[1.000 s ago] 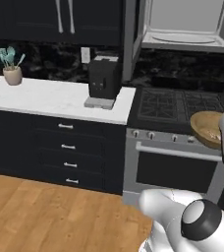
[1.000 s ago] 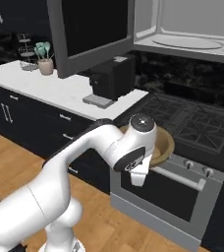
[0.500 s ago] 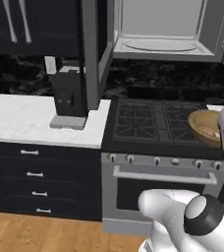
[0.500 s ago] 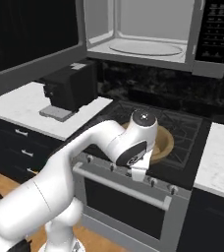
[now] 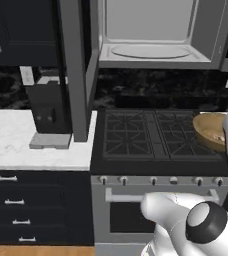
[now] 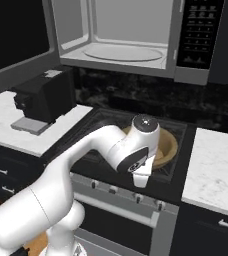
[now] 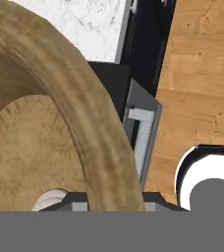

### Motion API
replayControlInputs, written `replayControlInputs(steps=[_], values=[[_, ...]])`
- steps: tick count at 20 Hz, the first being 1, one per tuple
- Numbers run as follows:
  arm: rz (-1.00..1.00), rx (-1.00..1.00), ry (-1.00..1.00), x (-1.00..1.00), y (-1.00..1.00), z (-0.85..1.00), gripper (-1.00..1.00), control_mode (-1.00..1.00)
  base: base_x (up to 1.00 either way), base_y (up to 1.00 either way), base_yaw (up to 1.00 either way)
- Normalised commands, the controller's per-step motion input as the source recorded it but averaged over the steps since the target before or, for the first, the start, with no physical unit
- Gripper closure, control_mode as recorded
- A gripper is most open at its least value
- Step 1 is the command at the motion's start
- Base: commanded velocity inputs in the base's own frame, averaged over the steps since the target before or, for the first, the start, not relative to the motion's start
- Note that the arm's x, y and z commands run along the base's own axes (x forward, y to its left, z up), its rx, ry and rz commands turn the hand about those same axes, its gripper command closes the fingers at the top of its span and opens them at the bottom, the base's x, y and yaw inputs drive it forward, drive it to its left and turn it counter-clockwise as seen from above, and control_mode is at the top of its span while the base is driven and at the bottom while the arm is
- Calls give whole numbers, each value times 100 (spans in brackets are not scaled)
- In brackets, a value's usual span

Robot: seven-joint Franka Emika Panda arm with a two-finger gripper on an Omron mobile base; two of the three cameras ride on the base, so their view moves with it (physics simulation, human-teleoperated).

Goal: Pick the garlic from the sink and place it in the bowl. Then pick the bowl and place it in the microwave. Then close the microwave door and press the start button.

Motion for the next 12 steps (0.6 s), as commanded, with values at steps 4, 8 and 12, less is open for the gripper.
replayControlInputs(steps=[4, 8, 12], values=[[0, 0, 0, 0, 0, 0, 100, 100, 53, 19, -18], [0, 0, 0, 0, 0, 0, 100, 100, 49, 14, -18], [0, 0, 0, 0, 0, 0, 100, 100, 38, 1, -15]])
